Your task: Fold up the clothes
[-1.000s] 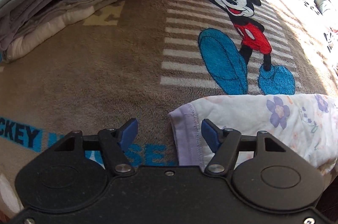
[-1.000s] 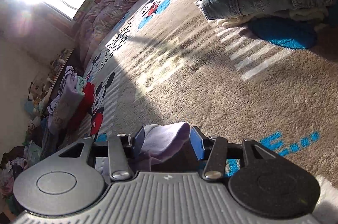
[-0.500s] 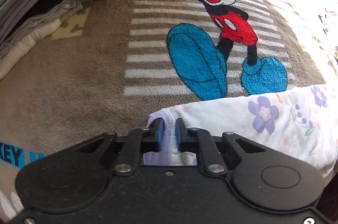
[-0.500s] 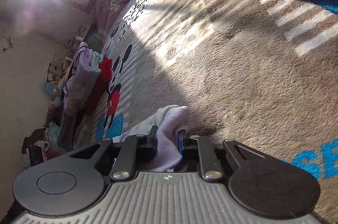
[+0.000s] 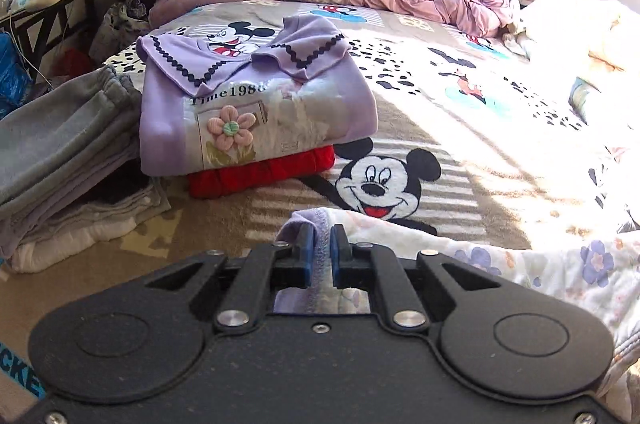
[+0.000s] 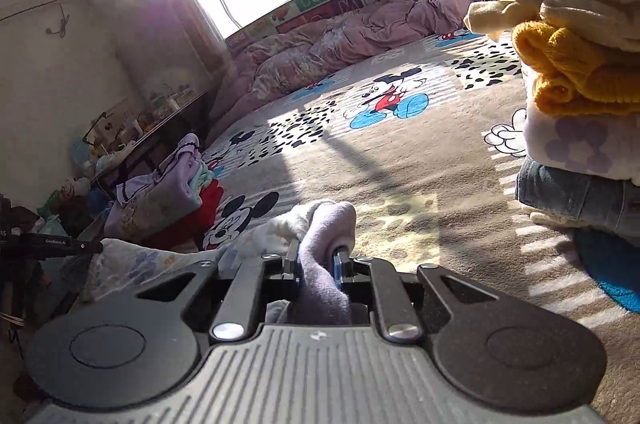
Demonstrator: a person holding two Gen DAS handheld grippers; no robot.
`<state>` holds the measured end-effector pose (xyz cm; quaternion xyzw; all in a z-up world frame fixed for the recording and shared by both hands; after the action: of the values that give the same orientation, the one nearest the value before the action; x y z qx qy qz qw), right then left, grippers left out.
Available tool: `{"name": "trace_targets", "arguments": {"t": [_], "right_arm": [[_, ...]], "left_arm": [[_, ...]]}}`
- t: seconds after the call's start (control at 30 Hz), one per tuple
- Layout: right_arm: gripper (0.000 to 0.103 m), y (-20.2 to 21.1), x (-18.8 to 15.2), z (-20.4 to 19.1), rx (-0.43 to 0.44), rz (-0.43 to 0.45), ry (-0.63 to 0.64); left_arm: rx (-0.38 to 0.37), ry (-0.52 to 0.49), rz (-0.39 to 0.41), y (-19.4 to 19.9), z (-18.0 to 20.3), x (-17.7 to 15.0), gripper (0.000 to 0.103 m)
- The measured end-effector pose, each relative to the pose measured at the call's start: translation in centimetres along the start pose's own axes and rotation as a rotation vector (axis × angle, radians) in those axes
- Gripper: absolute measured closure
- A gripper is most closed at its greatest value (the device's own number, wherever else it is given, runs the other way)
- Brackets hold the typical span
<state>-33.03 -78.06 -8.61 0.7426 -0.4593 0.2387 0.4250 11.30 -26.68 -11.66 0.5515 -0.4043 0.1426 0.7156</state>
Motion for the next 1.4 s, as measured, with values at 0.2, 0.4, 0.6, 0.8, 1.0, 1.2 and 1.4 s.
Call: {"name": "trace_targets", "arguments": {"t": [0.2,0.4,0.6,0.8,1.0,1.2,1.4], "right_arm": [[0.087,-3.6,1.7,1.2,-0.077,0.015,0.083],[0.087,-8.2,1.3,2.7,-0.152,-0.051,0.093],[0.082,-10.5,0.1,5.3,-0.225,-0.101,-0.055],[0.068,-5.5,-1.3,6.5,-0.171,-0.03,-0.198],[0.068,-0.3,-5.1,6.0,-0.116,-0.037,-0.286],[0.062,2.9,-9.8,5.0,-0.076,-0.039,-0.404],[0.053,4.1,-13.9,4.8,-0.031,0.004,-0.6]], "left_arm": [[0.072,0.039,0.014,-3.6,0.8,0.2,0.096],[0.128,0.046,-0.005,-6.3,1.9,0.2,0.096],[0.15,0.033,-0.05,-7.5,3.3,0.3,0.093],[0.11,0.002,-0.011,-4.9,3.3,1.3,0.061],[0.065,-0.041,0.0,-1.5,1.4,0.9,0.058],[0.006,-0.096,0.011,2.5,-1.6,-0.5,0.051],[-0.192,-0.121,-0.009,5.9,-5.0,-3.3,0.037]]}}
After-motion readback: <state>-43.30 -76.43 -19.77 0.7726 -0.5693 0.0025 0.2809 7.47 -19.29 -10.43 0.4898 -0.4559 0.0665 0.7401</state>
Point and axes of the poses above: each gripper's, at about its wrist camera, not at the fingertips, and y roughly against the way its jaws point, z to its right, x to its top, the point moved 3 cm from there along -y, roughly the way its jaws point, and after that the axes turned 4 degrees about x, right-handed, at the moved point
